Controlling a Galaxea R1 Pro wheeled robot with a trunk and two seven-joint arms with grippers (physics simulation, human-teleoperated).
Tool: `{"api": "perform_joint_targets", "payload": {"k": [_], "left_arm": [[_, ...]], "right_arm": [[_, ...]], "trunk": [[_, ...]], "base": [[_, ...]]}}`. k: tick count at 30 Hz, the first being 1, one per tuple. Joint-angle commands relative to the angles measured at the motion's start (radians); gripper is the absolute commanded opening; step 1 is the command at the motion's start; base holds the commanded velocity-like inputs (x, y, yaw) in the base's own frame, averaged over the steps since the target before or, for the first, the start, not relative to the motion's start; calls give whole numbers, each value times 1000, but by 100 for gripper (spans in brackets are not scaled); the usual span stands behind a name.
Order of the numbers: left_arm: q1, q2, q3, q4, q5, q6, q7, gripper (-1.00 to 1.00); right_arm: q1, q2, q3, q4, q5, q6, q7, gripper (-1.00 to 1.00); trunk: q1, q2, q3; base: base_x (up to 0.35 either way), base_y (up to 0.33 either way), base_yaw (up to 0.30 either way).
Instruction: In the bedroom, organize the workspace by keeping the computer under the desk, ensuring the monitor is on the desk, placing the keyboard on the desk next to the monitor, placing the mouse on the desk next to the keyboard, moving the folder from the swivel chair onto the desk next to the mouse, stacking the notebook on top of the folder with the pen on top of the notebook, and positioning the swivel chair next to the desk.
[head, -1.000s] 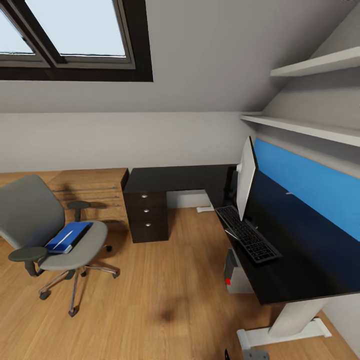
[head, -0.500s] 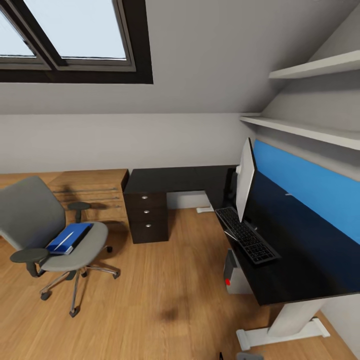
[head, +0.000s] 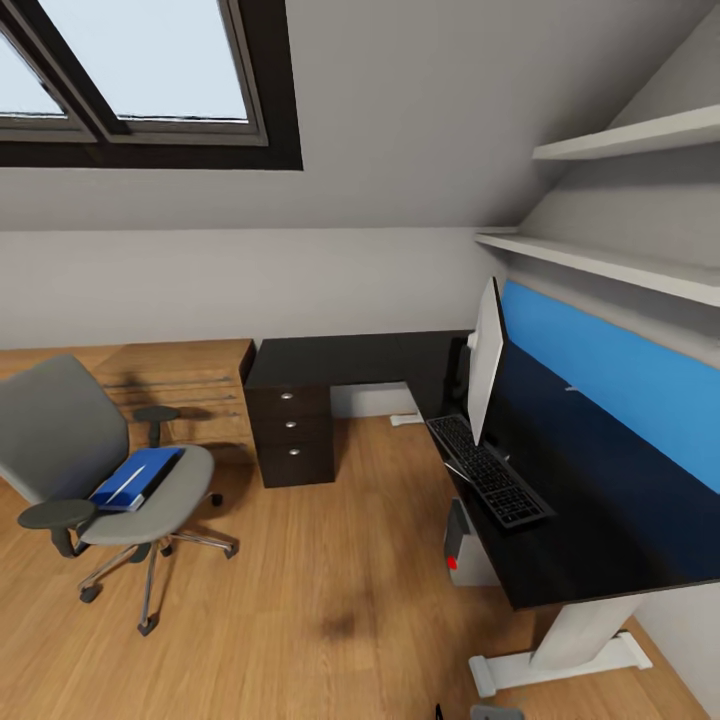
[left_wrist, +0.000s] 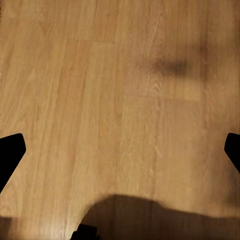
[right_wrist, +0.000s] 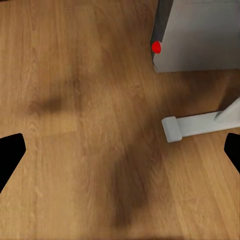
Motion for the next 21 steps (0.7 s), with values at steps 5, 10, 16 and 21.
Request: {"api": "perform_joint_targets", "payload": {"k": [5,10,16,21], "left_arm": [[-1,0,-2,1,3,-3,3,100],[-1,0,-2,1,3,-3,3,100],[0,-1,-2,1,3,-3,3,100],[-1,0,-2,1,3,-3,3,100]], "right_arm": [[-1,0,-7,2,11,-3,-6,100],[-1,1,-7,2,10,-3,-6,100],[-1,0,-7,2,11,-3,-6,100],[-1,-2,-7,2,12,-3,-6,100]], "trunk": [[-19,34,14],[-31,55,24],[-31,55,24],[-31,55,24]], "base": [[0,0,0],[0,0,0],[0,0,0],[0,0,0]]}}
